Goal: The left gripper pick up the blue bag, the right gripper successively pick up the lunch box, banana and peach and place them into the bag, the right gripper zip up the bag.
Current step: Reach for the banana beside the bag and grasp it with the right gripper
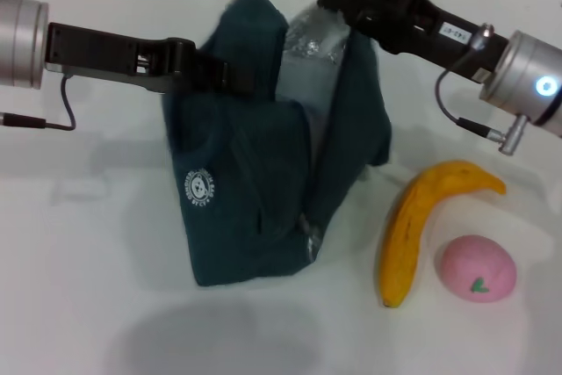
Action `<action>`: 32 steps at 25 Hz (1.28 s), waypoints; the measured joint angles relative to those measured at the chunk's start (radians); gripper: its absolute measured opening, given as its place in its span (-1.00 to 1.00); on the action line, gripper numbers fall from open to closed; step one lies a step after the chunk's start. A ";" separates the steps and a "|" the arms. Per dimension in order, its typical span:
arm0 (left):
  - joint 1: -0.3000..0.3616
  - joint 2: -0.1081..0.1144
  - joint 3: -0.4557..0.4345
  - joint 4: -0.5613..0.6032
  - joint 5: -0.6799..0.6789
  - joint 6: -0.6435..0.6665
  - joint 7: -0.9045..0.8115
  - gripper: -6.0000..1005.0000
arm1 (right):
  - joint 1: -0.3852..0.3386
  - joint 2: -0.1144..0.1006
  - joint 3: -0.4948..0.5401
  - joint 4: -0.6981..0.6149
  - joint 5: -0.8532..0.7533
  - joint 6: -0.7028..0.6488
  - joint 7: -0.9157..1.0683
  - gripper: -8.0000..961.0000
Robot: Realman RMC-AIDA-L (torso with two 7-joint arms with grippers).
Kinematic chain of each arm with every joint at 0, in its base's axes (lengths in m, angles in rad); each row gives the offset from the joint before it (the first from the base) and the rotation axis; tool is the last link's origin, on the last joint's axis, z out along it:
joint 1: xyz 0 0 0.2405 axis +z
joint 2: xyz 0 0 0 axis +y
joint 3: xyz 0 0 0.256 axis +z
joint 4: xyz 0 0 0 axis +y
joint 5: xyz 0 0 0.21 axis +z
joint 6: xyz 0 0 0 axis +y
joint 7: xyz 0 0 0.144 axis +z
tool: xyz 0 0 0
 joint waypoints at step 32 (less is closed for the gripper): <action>0.034 0.017 -0.008 0.000 0.000 -0.002 0.021 -0.89 | -0.144 -0.156 -0.157 -1.108 -0.929 -0.189 0.104 0.48</action>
